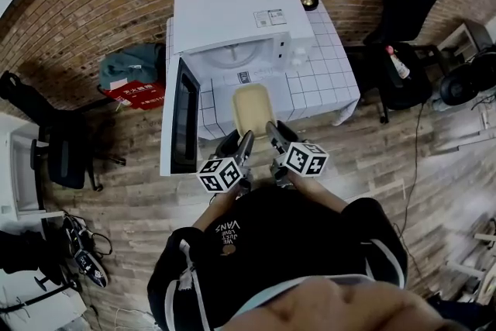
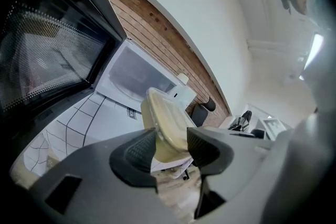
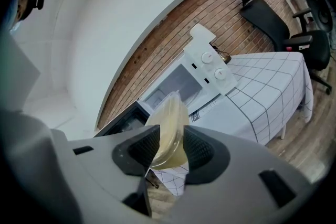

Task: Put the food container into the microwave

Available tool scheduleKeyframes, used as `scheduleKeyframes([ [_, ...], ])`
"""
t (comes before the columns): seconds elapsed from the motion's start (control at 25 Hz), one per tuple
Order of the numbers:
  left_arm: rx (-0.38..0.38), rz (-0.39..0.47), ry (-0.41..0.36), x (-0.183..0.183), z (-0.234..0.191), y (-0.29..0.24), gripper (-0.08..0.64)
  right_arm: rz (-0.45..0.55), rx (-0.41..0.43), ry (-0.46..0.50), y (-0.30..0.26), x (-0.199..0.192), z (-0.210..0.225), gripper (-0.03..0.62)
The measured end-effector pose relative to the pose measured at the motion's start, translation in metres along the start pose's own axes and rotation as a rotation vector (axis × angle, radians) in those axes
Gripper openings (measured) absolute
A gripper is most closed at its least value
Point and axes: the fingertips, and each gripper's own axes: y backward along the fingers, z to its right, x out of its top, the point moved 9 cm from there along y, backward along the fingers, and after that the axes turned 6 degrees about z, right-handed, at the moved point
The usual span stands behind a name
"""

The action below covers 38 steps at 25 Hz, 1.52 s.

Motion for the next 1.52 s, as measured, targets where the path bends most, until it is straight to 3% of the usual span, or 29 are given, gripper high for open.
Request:
scheduleKeyframes([
  [0.96,0.16,0.121,0.049,-0.032,0.043,-0.043,0.187,-0.139,0.15,0.016,-0.008,0.048,0.06,0.123],
  [1.52,0.156,0.121,0.047,-0.012,0.025,-0.067,0.184,-0.136,0.143,0.017,-0.039,0.059,0.063,0.123],
])
